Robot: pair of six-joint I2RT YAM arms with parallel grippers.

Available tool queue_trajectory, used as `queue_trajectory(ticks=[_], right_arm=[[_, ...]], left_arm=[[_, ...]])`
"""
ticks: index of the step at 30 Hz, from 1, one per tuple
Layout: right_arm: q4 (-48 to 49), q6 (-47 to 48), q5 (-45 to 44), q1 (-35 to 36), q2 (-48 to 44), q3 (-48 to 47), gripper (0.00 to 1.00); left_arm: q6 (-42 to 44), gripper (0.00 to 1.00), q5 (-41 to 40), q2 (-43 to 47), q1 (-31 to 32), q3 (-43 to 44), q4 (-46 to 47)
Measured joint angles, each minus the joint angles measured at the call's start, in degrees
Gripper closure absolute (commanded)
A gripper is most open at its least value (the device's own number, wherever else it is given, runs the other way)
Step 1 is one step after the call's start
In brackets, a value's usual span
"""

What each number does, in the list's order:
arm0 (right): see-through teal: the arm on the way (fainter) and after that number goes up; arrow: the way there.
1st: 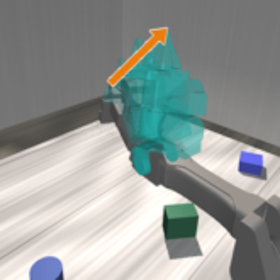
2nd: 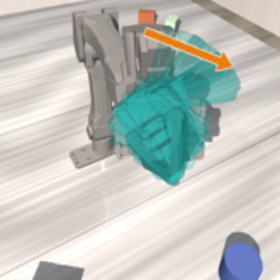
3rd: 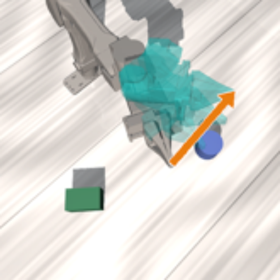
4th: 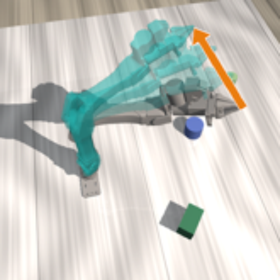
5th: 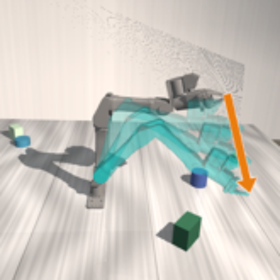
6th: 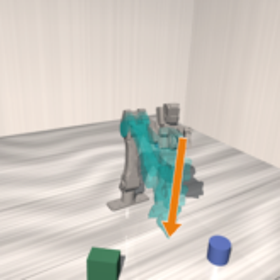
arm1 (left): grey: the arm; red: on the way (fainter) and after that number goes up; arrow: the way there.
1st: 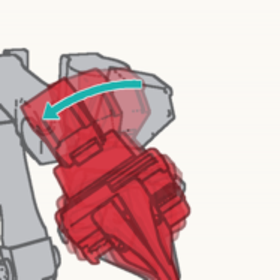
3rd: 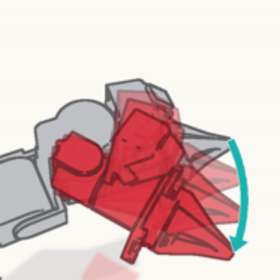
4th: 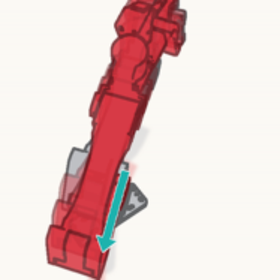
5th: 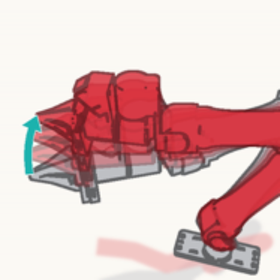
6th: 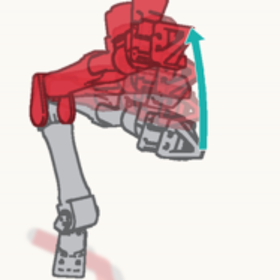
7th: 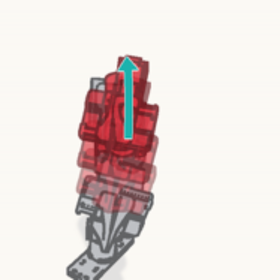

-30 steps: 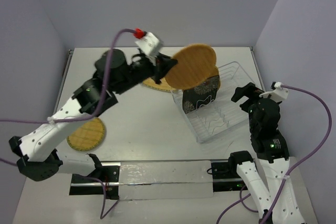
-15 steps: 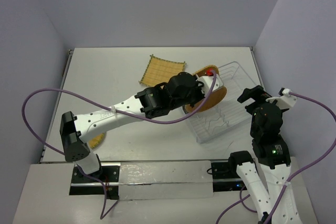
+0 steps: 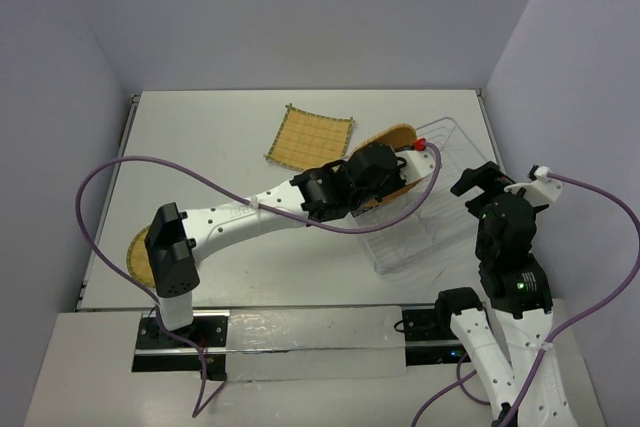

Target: Load the plates into the dish rack

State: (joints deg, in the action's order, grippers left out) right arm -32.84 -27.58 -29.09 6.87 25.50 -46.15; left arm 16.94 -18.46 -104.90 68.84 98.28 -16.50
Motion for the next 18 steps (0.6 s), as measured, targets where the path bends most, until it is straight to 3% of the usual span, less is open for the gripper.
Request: queue_trajectory(ticks=[18], right_arm=[[-0.02, 0.27, 0.86, 0.00, 1.23, 0.02, 0.00]], left_arm=[[2.72, 1.00, 0.49, -4.69, -2.10, 3.68, 0.62]])
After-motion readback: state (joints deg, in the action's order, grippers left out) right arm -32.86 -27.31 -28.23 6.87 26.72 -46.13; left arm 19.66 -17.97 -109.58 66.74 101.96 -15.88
